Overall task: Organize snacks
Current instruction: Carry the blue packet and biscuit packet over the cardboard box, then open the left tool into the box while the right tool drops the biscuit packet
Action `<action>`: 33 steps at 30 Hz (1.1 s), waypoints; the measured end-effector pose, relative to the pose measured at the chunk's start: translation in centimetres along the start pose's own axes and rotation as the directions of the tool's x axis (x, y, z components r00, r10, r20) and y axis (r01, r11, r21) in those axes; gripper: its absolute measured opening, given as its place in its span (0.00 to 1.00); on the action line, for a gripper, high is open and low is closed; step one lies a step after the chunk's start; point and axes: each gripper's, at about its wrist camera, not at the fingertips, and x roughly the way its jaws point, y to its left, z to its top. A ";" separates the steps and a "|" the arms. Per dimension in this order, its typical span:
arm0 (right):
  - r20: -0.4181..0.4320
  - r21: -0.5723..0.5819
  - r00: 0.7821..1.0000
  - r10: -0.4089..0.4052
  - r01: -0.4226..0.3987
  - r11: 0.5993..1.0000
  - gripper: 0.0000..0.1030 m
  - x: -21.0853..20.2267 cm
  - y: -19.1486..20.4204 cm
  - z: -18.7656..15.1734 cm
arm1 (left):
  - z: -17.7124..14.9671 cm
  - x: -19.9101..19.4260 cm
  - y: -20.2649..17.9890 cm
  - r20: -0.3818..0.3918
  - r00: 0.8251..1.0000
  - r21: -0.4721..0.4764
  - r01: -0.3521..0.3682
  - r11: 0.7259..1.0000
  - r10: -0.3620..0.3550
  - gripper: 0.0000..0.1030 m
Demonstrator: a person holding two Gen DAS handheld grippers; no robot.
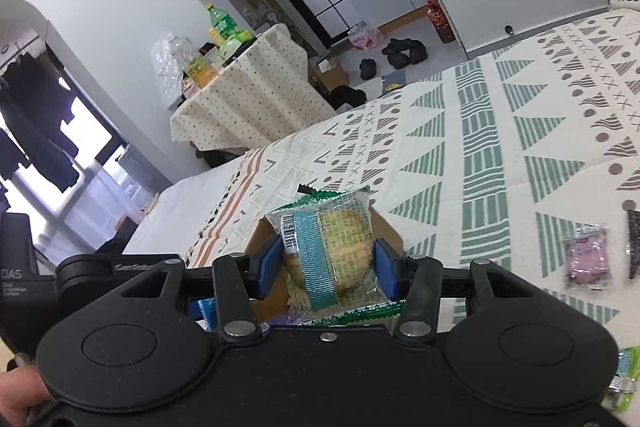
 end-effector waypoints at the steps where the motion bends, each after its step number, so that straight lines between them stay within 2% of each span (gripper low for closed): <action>1: -0.006 -0.002 1.000 0.005 -0.005 1.000 0.47 0.3 0.3 0.0 | 0.2 0.0 0.0 -0.003 1.000 0.007 0.006 1.000 -0.006 0.36; 4: -0.021 -0.014 0.999 0.027 -0.027 1.000 0.47 0.9 1.4 -0.2 | 0.5 -0.4 -0.2 0.004 1.000 0.033 0.012 0.999 -0.012 0.46; 6: -0.030 -0.021 0.999 0.036 -0.037 0.999 0.47 1.2 2.1 -0.5 | 0.7 -0.9 0.0 0.015 1.000 0.032 -0.002 0.999 0.001 0.57; 9: -0.051 -0.032 0.997 0.053 -0.055 0.998 0.48 1.5 2.9 -1.1 | 0.7 -1.4 0.7 0.019 1.000 0.016 -0.022 1.000 0.022 0.62; 12: -0.070 -0.047 0.995 0.074 -0.077 0.996 0.56 1.4 3.3 -1.6 | 0.2 -2.0 1.3 0.019 0.999 0.012 -0.047 0.999 0.046 0.65; 13: -0.070 -0.038 0.995 0.065 -0.068 0.997 0.63 1.3 3.3 -1.6 | 0.0 -2.2 1.4 0.017 0.998 0.009 -0.054 0.999 0.054 0.65; 14: -0.064 -0.028 0.997 0.053 -0.055 0.998 0.65 1.0 3.1 -1.7 | -0.2 -2.3 1.6 0.013 0.998 0.006 -0.059 0.998 0.059 0.66; 17: -0.053 -0.014 0.998 0.036 -0.037 0.999 0.65 0.0 2.5 -1.5 | -1.0 -2.9 1.6 0.001 0.997 0.006 -0.078 0.997 0.078 0.68; 19: -0.046 -0.008 0.999 0.024 -0.024 1.000 0.66 -0.9 2.2 -1.3 | -1.5 -3.3 1.4 -0.001 0.995 0.014 -0.097 0.995 0.097 0.73; 21: -0.043 -0.005 0.999 0.012 -0.012 1.000 0.69 -1.6 2.0 -1.1 | -1.9 -3.8 1.0 -0.002 0.995 0.025 -0.102 0.994 0.102 0.76; 25: -0.028 -0.022 1.000 -0.015 0.014 1.000 0.82 -3.4 1.7 -0.8 | -2.8 -4.7 -0.2 -0.010 0.993 0.061 -0.120 0.991 0.121 0.79; 33: 0.006 -0.047 0.999 -0.043 0.043 0.998 0.91 -7.3 0.5 0.0 | -4.8 -6.3 -3.6 0.001 0.996 0.131 -0.094 0.987 0.094 0.85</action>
